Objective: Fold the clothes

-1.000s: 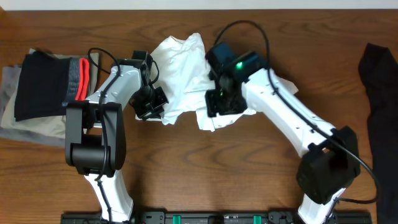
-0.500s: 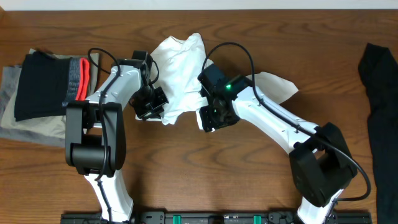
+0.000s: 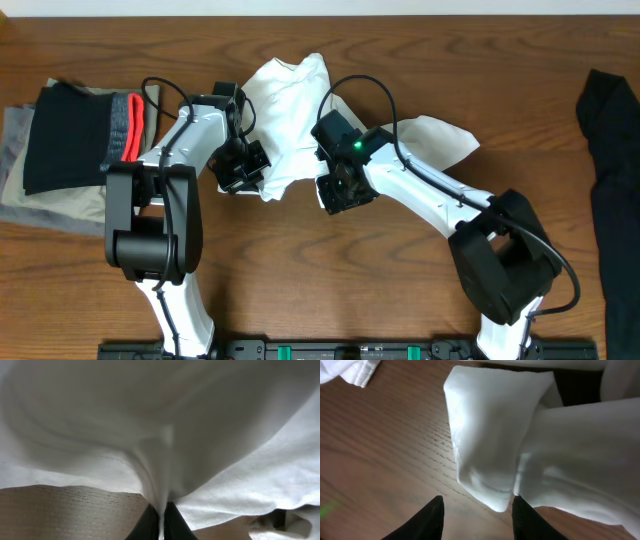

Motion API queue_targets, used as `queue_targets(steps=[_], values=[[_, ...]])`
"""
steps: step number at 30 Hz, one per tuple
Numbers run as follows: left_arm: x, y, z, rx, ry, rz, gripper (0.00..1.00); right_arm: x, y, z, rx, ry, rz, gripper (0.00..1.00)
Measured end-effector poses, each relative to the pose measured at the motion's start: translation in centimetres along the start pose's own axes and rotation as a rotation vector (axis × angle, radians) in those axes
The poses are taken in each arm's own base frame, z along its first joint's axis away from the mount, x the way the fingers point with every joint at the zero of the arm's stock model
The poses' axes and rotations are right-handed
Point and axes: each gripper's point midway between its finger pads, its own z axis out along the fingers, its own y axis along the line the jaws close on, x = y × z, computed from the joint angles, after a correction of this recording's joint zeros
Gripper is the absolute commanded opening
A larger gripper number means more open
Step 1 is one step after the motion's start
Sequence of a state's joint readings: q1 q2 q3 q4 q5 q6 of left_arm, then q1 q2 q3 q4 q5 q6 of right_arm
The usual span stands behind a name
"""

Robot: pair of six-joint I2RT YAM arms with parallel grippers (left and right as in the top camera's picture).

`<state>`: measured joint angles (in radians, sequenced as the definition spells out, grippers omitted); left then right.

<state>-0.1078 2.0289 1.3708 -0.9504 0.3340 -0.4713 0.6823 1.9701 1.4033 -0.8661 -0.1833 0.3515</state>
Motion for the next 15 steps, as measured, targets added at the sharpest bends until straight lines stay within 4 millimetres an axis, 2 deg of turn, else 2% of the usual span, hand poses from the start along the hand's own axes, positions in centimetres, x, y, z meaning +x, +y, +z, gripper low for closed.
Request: queue_targets(steps=[7, 15], values=[[0.4, 0.2, 0.0, -0.01, 0.017, -0.006, 0.06, 0.0, 0.1, 0.0, -0.006, 0.002, -0.009, 0.43], [0.5, 0.3, 0.0, -0.012, 0.021, -0.007, 0.06, 0.3, 1.5, -0.9, -0.08, 0.034, -0.067, 0.44]])
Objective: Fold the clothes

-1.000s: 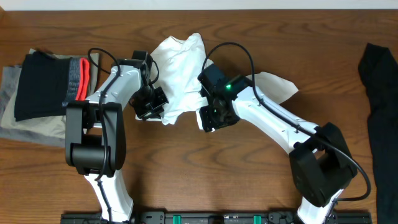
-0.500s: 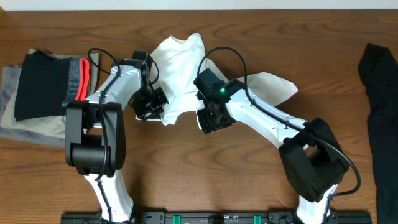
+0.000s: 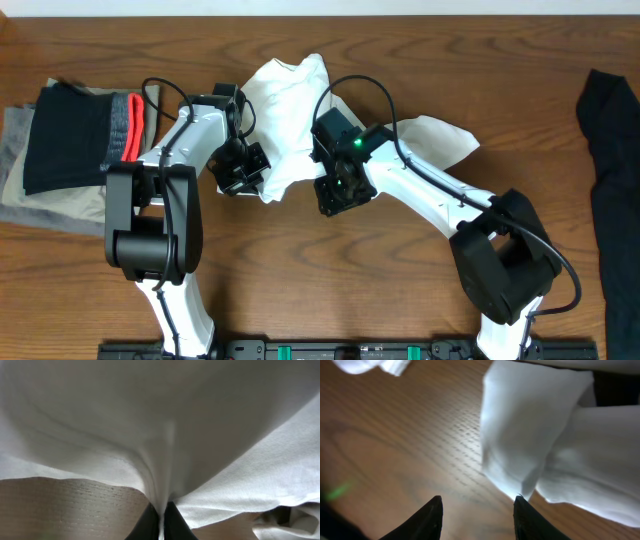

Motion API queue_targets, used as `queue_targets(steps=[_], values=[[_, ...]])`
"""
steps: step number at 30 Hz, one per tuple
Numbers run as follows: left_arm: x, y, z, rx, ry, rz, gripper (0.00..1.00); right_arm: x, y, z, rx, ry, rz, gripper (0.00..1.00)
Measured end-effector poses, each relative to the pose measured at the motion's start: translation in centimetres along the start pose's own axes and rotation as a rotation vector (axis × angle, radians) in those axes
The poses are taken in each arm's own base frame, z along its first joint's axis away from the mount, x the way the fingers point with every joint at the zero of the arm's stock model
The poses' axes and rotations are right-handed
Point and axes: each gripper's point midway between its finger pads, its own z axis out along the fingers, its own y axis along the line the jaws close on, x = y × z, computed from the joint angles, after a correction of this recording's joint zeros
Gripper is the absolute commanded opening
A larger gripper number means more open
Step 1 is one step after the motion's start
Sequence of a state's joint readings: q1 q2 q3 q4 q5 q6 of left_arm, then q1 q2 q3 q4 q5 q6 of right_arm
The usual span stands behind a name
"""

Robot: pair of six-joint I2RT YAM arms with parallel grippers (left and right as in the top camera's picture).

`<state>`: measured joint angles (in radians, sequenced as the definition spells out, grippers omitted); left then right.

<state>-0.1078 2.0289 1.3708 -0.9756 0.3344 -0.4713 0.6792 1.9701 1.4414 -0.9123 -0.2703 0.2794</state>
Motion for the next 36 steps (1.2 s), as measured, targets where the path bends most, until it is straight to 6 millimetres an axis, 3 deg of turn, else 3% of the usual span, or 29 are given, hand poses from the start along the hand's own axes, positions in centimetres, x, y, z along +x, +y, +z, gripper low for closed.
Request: queue_targets(steps=[9, 16, 22, 30, 36], values=[[0.2, 0.1, 0.0, -0.004, 0.007, -0.002, 0.06, 0.9, -1.6, -0.5, 0.093, 0.042, -0.135, 0.45], [0.2, 0.1, 0.0, -0.004, 0.007, -0.002, 0.06, -0.7, -0.5, -0.1, 0.134, -0.033, -0.287, 0.49], [0.2, 0.1, 0.0, -0.004, 0.007, -0.002, 0.06, -0.4, 0.3, 0.9, 0.173, -0.024, -0.349, 0.48], [0.2, 0.1, 0.0, -0.004, 0.007, -0.002, 0.06, -0.3, -2.2, 3.3, 0.287, 0.029, -0.346, 0.47], [0.2, 0.1, 0.0, -0.004, 0.007, -0.002, 0.06, -1.2, -2.6, 3.4, 0.314, -0.005, -0.35, 0.46]])
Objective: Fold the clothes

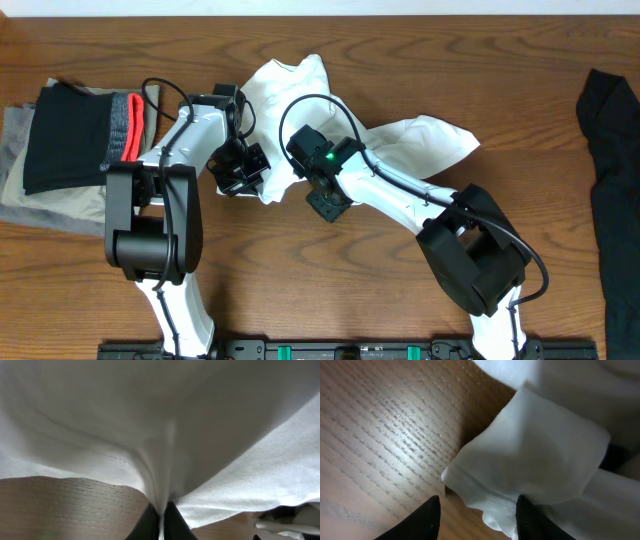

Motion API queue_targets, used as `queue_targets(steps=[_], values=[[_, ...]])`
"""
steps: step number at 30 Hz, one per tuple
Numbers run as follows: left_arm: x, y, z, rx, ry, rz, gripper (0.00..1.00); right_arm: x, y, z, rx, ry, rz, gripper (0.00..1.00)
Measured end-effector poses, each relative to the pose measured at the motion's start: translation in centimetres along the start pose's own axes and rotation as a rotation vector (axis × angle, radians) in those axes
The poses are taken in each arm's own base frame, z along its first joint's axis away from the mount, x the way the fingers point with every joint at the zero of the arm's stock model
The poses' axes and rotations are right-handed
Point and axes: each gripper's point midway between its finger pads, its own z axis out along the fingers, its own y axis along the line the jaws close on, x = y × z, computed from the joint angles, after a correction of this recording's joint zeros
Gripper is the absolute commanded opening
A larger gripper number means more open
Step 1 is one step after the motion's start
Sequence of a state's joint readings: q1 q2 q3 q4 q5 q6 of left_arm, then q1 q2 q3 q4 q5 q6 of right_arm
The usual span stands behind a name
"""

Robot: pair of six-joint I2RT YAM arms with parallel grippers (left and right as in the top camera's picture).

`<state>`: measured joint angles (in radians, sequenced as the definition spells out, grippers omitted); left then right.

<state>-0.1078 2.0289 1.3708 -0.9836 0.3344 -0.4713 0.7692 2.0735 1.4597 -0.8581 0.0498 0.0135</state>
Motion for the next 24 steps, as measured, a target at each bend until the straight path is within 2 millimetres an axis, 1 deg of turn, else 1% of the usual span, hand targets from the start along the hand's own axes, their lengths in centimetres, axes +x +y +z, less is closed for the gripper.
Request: queue_targets(steps=[1, 3, 5, 7, 17, 19, 20, 21, 23, 24], values=[[0.0, 0.0, 0.0, 0.0, 0.0, 0.0, 0.06, -0.1, -0.1, 0.0, 0.004, -0.004, 0.0, 0.41], [0.0, 0.0, 0.0, 0.0, 0.0, 0.0, 0.06, -0.4, -0.2, 0.0, 0.011, -0.015, -0.006, 0.19], [0.0, 0.0, 0.0, 0.0, 0.001, 0.0, 0.06, -0.4, -0.3, 0.1, 0.018, -0.014, -0.003, 0.09], [0.0, 0.0, 0.0, 0.0, 0.0, 0.0, 0.06, -0.4, -0.5, 0.3, 0.028, -0.011, 0.005, 0.01], [0.0, 0.0, 0.0, 0.0, 0.0, 0.0, 0.06, -0.5, -1.5, 0.5, 0.087, -0.017, 0.048, 0.01], [0.0, 0.0, 0.0, 0.0, 0.0, 0.0, 0.06, -0.4, -1.5, 0.5, 0.089, -0.014, 0.053, 0.07], [0.0, 0.0, 0.0, 0.0, 0.0, 0.0, 0.06, -0.4, -1.5, 0.4, 0.09, -0.011, 0.059, 0.12], [0.0, 0.0, 0.0, 0.0, 0.0, 0.0, 0.06, -0.3, -1.5, 0.3, 0.09, -0.009, 0.063, 0.2], [0.0, 0.0, 0.0, 0.0, 0.0, 0.0, 0.06, -0.4, -1.5, 0.0, 0.09, -0.015, 0.064, 0.41], [0.0, 0.0, 0.0, 0.0, 0.0, 0.0, 0.06, -0.5, -1.5, -0.4, 0.091, -0.025, 0.063, 0.49]])
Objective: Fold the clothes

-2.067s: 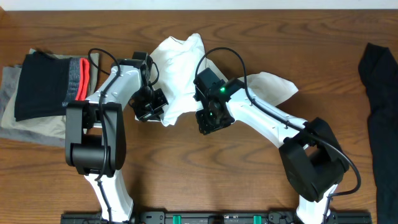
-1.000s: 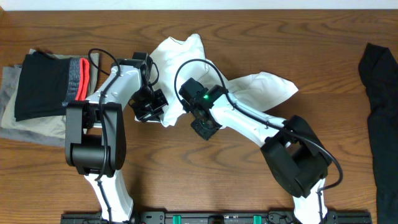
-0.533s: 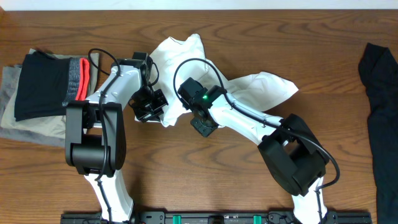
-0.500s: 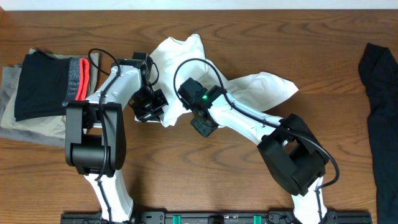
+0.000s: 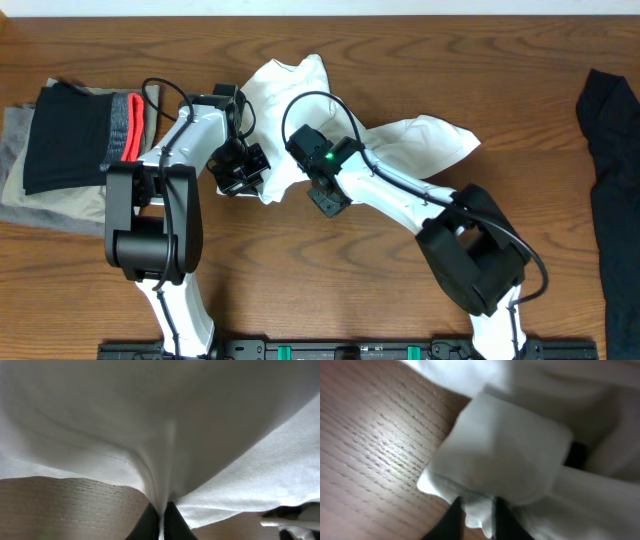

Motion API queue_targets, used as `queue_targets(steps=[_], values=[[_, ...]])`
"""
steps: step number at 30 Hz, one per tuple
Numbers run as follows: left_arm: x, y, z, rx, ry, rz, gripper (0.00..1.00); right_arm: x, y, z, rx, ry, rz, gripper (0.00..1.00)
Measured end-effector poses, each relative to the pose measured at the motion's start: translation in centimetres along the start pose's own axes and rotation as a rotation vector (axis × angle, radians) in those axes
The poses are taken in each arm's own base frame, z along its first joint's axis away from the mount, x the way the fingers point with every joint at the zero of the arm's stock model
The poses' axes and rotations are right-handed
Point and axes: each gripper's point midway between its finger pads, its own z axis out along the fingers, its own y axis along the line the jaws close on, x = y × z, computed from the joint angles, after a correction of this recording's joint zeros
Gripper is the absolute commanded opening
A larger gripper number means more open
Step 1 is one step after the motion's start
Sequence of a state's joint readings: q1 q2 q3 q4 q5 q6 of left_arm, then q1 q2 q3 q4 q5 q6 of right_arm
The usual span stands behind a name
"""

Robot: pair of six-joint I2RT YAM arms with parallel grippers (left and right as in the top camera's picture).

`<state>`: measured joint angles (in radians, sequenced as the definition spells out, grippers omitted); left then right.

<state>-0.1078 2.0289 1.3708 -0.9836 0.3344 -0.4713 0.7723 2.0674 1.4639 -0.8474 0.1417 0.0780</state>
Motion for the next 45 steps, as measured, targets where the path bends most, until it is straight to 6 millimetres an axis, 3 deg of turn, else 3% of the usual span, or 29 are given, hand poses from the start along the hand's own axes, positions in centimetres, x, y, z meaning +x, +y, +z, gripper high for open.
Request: queue_targets(steps=[1, 5, 8, 25, 27, 30, 37, 45], values=[[0.0, 0.0, 0.0, 0.0, 0.0, 0.0, 0.06, -0.2, 0.0, -0.5, -0.003, -0.012, -0.009, 0.55], [0.0, 0.0, 0.0, 0.0, 0.0, 0.0, 0.06, -1.3, 0.4, -2.7, -0.026, -0.077, -0.041, 0.54], [0.0, 0.0, 0.0, 0.0, 0.0, 0.0, 0.06, -1.4, 0.8, -3.0, -0.044, -0.085, -0.064, 0.54], [0.0, 0.0, 0.0, 0.0, 0.001, 0.0, 0.06, -0.5, 2.6, 0.3, -0.071, -0.014, -0.151, 0.52], [0.0, 0.0, 0.0, 0.0, 0.001, 0.0, 0.06, -0.5, 2.6, 0.5, -0.071, -0.013, -0.156, 0.49], [0.0, 0.0, 0.0, 0.0, 0.0, 0.0, 0.06, -0.3, 2.7, 1.2, -0.07, 0.0, -0.164, 0.32], [0.1, 0.0, 0.0, -0.002, 0.003, 0.0, 0.06, -1.0, 1.9, 1.4, -0.016, -0.022, -0.149, 0.03], [0.5, 0.3, 0.0, -0.012, 0.02, -0.005, 0.06, -1.2, 0.5, 1.4, 0.032, -0.022, -0.082, 0.01]])
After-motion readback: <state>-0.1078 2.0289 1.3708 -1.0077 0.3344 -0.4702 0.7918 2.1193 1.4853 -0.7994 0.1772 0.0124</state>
